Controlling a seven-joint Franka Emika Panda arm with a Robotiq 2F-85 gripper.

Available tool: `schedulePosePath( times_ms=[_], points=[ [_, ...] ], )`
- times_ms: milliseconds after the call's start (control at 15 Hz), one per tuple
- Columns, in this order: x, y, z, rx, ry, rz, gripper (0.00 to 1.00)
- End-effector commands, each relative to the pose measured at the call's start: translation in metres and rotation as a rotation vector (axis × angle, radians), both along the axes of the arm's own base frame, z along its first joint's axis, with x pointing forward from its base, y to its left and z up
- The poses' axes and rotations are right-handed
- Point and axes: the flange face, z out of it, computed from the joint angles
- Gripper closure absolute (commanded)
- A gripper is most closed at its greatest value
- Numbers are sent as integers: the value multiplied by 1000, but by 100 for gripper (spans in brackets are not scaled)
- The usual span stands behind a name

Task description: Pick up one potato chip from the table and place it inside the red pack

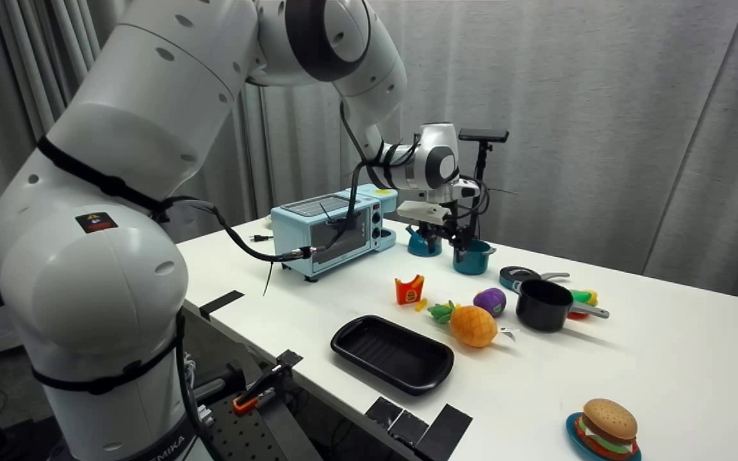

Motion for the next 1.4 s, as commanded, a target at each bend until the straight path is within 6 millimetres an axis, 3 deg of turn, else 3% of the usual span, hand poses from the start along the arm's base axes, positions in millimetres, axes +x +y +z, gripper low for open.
schedulePosePath(
  times_ms=[0, 133, 333, 1000, 1067, 1333],
  points=[
    [42, -27, -18, -44, -35, -59, 0],
    [55, -35, -27, -58, -43, -80, 0],
    [57, -23, -38, -76, -45, -108, 0],
    [32, 41, -76, -102, -21, -147, 0],
    [49, 15, -82, -110, -30, -154, 0],
    [64, -18, -92, -163, -63, -200, 0]
  ],
)
